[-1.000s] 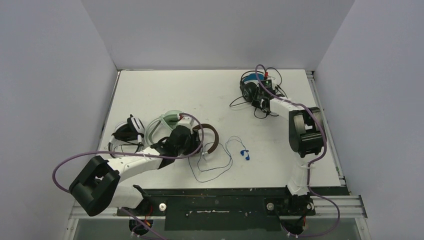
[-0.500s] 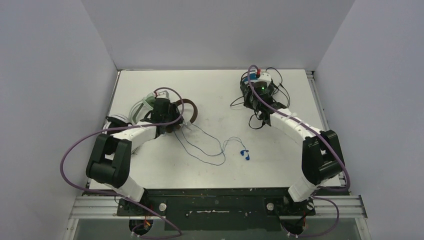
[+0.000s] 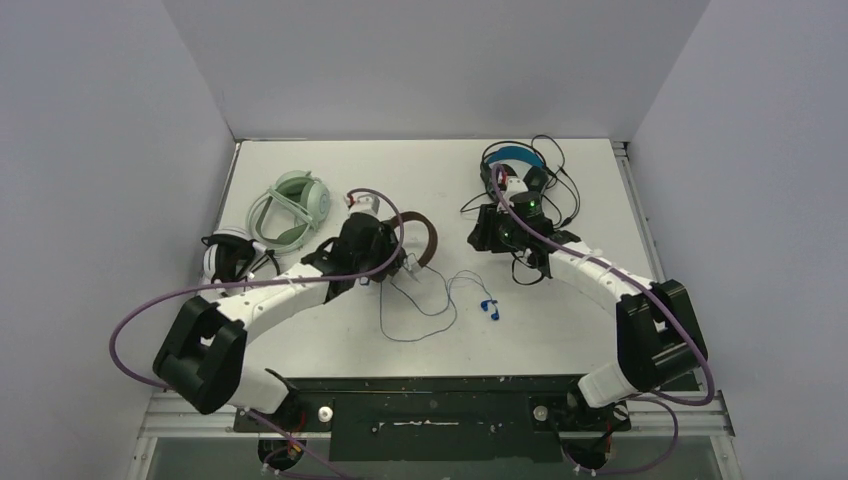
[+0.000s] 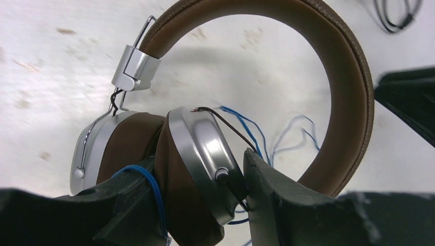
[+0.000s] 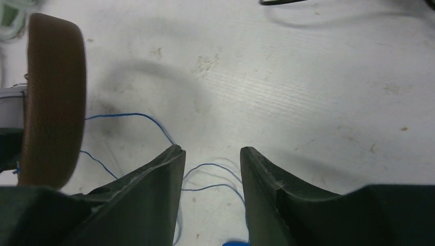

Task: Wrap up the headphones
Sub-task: Move the headphones to the center of the board, then place the headphones at the center of the board, then pick up the headphones from the center of the board.

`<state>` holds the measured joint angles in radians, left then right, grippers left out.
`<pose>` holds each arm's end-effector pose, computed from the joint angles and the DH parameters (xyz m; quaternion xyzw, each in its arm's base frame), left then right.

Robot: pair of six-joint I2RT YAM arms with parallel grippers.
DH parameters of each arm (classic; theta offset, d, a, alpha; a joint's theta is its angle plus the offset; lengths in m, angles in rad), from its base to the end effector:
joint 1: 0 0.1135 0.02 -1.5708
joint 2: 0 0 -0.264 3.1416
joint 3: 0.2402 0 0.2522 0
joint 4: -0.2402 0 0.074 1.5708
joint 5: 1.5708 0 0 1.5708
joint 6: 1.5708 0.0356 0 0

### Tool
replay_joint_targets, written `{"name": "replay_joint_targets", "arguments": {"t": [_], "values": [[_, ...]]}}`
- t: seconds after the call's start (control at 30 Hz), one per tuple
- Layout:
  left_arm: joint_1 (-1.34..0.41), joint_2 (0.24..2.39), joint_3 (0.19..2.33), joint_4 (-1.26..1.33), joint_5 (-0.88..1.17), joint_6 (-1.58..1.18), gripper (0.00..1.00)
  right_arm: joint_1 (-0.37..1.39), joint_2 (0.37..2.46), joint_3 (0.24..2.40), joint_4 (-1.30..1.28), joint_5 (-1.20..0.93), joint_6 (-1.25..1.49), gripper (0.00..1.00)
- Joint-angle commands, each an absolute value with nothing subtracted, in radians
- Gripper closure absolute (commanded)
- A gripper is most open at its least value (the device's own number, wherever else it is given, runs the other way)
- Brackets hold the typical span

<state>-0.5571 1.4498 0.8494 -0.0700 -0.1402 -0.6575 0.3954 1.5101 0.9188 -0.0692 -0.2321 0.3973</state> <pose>0.2655 -0.1596 0.2188 -0.0755 0.8955 -0.1959 0.3924 0.2982 0.1334 0.2236 -0.0500 0.8922 0.2645 0.3626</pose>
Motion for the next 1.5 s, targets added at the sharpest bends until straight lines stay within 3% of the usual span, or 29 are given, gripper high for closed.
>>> {"name": "replay_joint_targets", "arguments": {"t": [0.0, 0.07, 0.17, 0.33, 0.43, 0.7, 0.93, 1.27, 1.47], "values": [[-0.693, 1.315, 0.788, -0.058, -0.284, -0.805, 0.8, 0.406, 1.412, 0.893, 0.029, -0.422, 0.395, 0.47], [-0.771, 1.294, 0.746, -0.029, -0.321, -0.856, 0.79, 0.409, 1.397, 0.884, 0.026, -0.42, 0.417, 0.3], [-0.865, 1.31, 0.716, -0.029, -0.362, -0.93, 0.71, 0.409, 1.378, 0.879, 0.004, -0.393, 0.423, 0.18], [-0.922, 1.332, 0.753, -0.158, -0.394, -0.996, 0.23, 0.409, 1.341, 0.856, -0.057, -0.365, 0.427, 0.13], [-0.925, 1.298, 0.771, -0.206, -0.365, -0.958, 0.04, 0.409, 1.323, 0.842, -0.068, -0.379, 0.436, 0.09], [-0.885, 1.15, 0.905, -0.474, -0.238, -0.7, 0.03, 0.429, 1.344, 0.858, -0.147, -0.4, 0.411, 0.08], [-0.762, 1.089, 0.975, -0.478, -0.007, -0.306, 0.06, 0.45, 1.335, 0.844, -0.154, -0.397, 0.413, 0.12], [-0.642, 1.24, 1.006, -0.322, 0.203, 0.075, 0.1, 0.573, 1.228, 0.702, -0.064, -0.257, 0.586, 0.23], [-0.603, 1.366, 1.029, -0.291, 0.356, 0.367, 0.13, 0.63, 1.056, 0.6, -0.008, -0.141, 0.7, 0.23]]}}
